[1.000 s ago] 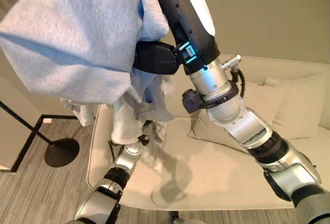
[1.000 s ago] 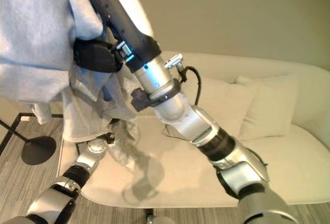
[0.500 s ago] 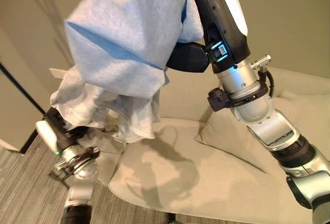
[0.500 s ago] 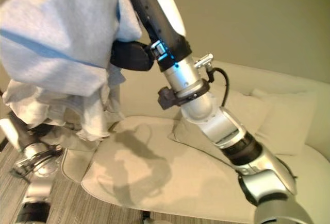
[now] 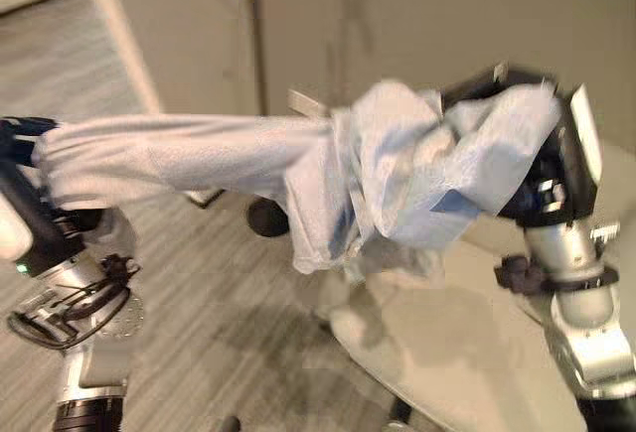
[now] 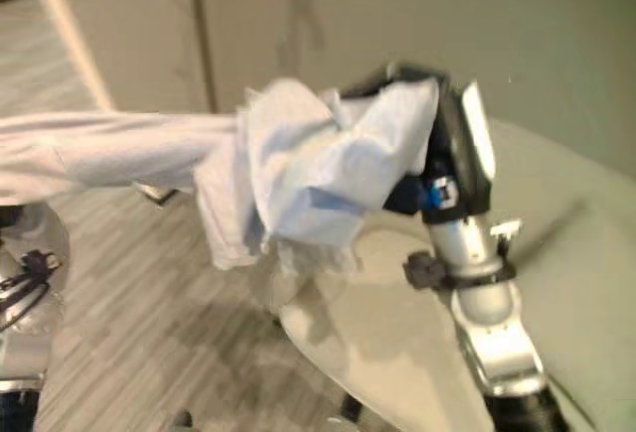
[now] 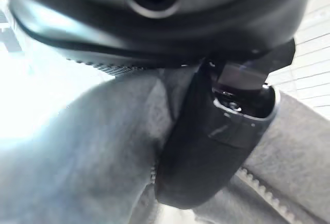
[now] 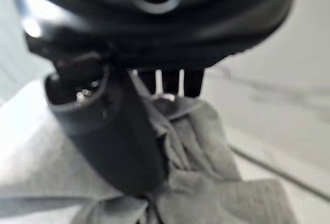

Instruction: Hang the clothes on the sofa on the clothes rack.

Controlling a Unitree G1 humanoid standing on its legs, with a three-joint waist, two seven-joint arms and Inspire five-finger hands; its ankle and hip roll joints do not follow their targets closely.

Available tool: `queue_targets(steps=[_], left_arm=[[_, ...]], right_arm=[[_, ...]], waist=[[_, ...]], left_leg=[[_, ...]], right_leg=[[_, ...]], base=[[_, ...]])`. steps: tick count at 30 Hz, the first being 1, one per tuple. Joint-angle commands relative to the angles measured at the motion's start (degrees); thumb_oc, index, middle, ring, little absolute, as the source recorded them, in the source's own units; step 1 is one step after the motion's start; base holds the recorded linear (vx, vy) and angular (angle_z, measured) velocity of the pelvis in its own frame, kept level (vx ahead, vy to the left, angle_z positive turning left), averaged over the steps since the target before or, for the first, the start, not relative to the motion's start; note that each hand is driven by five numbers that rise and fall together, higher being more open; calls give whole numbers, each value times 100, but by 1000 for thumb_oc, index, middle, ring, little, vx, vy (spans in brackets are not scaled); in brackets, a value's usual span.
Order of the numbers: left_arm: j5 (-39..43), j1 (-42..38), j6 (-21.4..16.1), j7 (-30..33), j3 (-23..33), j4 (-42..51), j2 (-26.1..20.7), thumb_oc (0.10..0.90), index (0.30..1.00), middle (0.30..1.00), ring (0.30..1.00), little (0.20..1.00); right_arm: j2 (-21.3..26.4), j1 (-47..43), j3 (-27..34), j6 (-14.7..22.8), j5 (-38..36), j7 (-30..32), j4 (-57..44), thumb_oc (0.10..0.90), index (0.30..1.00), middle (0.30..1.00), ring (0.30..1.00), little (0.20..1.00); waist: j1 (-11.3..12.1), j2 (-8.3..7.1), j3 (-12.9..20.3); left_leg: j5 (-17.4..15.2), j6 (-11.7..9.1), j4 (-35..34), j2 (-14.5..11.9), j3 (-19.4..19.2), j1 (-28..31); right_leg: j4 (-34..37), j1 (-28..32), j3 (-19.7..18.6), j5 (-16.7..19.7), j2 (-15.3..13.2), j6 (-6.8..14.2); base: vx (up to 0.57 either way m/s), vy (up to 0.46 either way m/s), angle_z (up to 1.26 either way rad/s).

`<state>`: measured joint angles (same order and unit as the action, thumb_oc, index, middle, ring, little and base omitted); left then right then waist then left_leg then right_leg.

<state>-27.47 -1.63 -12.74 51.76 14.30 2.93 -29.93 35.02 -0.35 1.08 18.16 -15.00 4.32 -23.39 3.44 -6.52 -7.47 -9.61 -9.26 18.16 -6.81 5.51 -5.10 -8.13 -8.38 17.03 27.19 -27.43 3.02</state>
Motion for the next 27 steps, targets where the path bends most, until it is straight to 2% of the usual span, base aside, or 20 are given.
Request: queue_targets(steps=[1, 3, 4, 6, 7, 8, 10, 12, 13, 14, 15, 16, 20, 22, 23, 24, 25, 26, 27], left_arm=[[83, -90, -60, -59, 546, 369, -214, 400, 300, 300, 300, 300], [62, -38, 9, -156, 563, 497, -227, 400, 300, 300, 300, 300], [15, 14, 52, -202, 592, 497, -254, 400, 300, 300, 300, 300], [-74, 95, 78, -287, 606, 547, -235, 400, 300, 300, 300, 300], [-93, 158, 55, -335, 594, 570, -187, 400, 300, 300, 300, 300], [-57, 197, 35, -381, 557, 589, -129, 400, 300, 300, 300, 300], [43, 333, 7, -473, 542, 641, 33, 400, 300, 300, 300, 300], [192, 352, -36, -503, 437, 592, 155, 400, 300, 300, 300, 300], [237, 361, -47, -539, 418, 580, 202, 400, 300, 300, 300, 300], [295, 400, -76, -611, 323, 540, 286, 400, 300, 300, 300, 300], [332, 382, -99, -683, 213, 488, 337, 400, 300, 300, 300, 300], [339, 392, -102, -732, 149, 462, 382, 400, 300, 300, 300, 300], [541, 576, -152, -979, 36, 493, 642, 400, 300, 300, 300, 300], [771, 691, -258, -1132, -19, 544, 801, 400, 300, 300, 300, 300], [758, 744, -350, -1162, -65, 550, 833, 400, 300, 300, 300, 300], [797, 807, -384, -1180, -55, 557, 884, 400, 300, 300, 300, 300], [836, 857, -418, -1202, -51, 527, 903, 400, 300, 300, 300, 300], [842, 852, -418, -1218, -92, 505, 881, 400, 300, 300, 300, 300], [783, 767, -385, -1193, -104, 450, 792, 400, 300, 300, 300, 300]], right_arm=[[357, -1155, 825, 73, -26, 591, 11, 400, 300, 300, 300, 300], [231, -1278, 640, 45, 101, 682, 75, 400, 300, 300, 300, 300], [130, -1194, 650, -12, 116, 698, 79, 400, 300, 300, 300, 300], [27, -1120, 628, -30, 166, 649, 77, 400, 300, 300, 300, 300], [80, -1138, 679, -18, 213, 664, 121, 400, 300, 300, 300, 300], [105, -1155, 684, -10, 204, 675, 162, 400, 300, 300, 300, 300], [163, -1126, 714, 54, 106, 635, 194, 400, 300, 300, 300, 300], [164, -1065, 690, 116, 76, 644, 281, 400, 300, 300, 300, 300], [172, -1022, 705, 127, 86, 652, 310, 400, 300, 300, 300, 300], [192, -873, 820, 151, 155, 727, 366, 400, 300, 300, 300, 300], [160, -735, 887, 162, 207, 777, 356, 400, 300, 300, 300, 300], [139, -627, 950, 167, 207, 795, 336, 400, 300, 300, 300, 300], [27, -453, 1044, 161, 278, 936, 388, 400, 300, 300, 300, 300], [-108, -440, 932, 150, 302, 931, 382, 400, 300, 300, 300, 300], [-70, -418, 926, 162, 304, 911, 353, 400, 300, 300, 300, 300], [-60, -449, 877, 155, 317, 893, 361, 400, 300, 300, 300, 300], [-43, -519, 835, 145, 387, 934, 431, 400, 300, 300, 300, 300], [-18, -566, 805, 115, 477, 972, 480, 400, 300, 300, 300, 300], [44, -680, 702, 43, 620, 1014, 543, 400, 300, 300, 300, 300]], waist=[[-217, 250, 417], [-185, 272, 353], [-227, 283, 362], [-254, 287, 379], [-240, 295, 398], [-235, 305, 408], [-194, 242, 452], [-251, 77, 411], [-274, 29, 400], [-325, -70, 390], [-368, -125, 402], [-395, -174, 453], [-463, -154, 651], [-502, -43, 746], [-505, -62, 734], [-449, -55, 706], [-346, -49, 622], [-306, -66, 577], [-232, -78, 515]], left_leg=[[-317, 314, -1178, -334, -117, 693], [-387, 549, -1095, 6, -374, 759], [-344, 676, -1152, 158, -371, 794], [-212, 872, -1246, 386, -398, 748], [-167, 964, -1276, 511, -411, 719], [-64, 1062, -1290, 624, -426, 669], [-12, 1128, -1321, 797, -482, 679], [88, 1152, -1343, 982, -441, 726], [34, 1169, -1364, 1037, -414, 822], [18, 1203, -1446, 1158, -345, 955], [31, 1187, -1474, 1215, -257, 968], [30, 1168, -1514, 1266, -169, 982], [-47, 1149, -1607, 1275, -87, 1104], [-438, 1077, -1063, 1243, -187, 1085], [-550, 857, -170, 1193, -455, 748], [-400, 666, 488, 1063, -589, 469], [-88, 480, 1156, 943, -686, 129], [108, 425, 1381, 871, -705, -99], [-78, 520, 1140, 511, -879, -342]], right_leg=[[-350, 229, 285, -685, -699, 1198], [-441, 247, 704, -518, -1014, 1198], [-583, 243, 769, -763, -914, 1170], [-837, 160, 644, -1542, -300, 931], [-948, 118, 629, -1933, 124, 869], [-1162, 2, 651, -2286, 624, 715], [-1270, -195, 769, -2700, 1286, 541], [-1236, -448, 818, -2729, 1795, 386], [-1224, -566, 803, -2692, 1908, 417], [-1143, -747, 874, -2417, 1947, 435], [-968, -693, 860, -2333, 1900, 429], [-634, -508, 869, -2398, 1890, 369], [-126, -213, 956, -2301, 2007, 280], [231, 92, 841, -2502, 2127, 146], [614, 453, 679, -2623, 2146, 26], [757, 676, 571, -2709, 2197, -22], [901, 827, 435, -2751, 2304, -123], [967, 905, 355, -2795, 2346, -141], [1111, 987, 195, -2780, 2371, -66]], base=[[-200, 566, 55], [-128, 449, 24], [-119, 543, -26], [-127, 469, 6], [-123, 408, 26], [-82, 342, -55], [-50, 229, -77], [-34, 181, -13], [52, 170, -15], [91, 114, -10], [73, 59, 25], [40, -24, 45], [87, -38, 66], [168, -22, 18], [99, -5, 5], [5, -8, 7], [-32, 0, -1], [-59, 63, -61], [2, 75, -100]])
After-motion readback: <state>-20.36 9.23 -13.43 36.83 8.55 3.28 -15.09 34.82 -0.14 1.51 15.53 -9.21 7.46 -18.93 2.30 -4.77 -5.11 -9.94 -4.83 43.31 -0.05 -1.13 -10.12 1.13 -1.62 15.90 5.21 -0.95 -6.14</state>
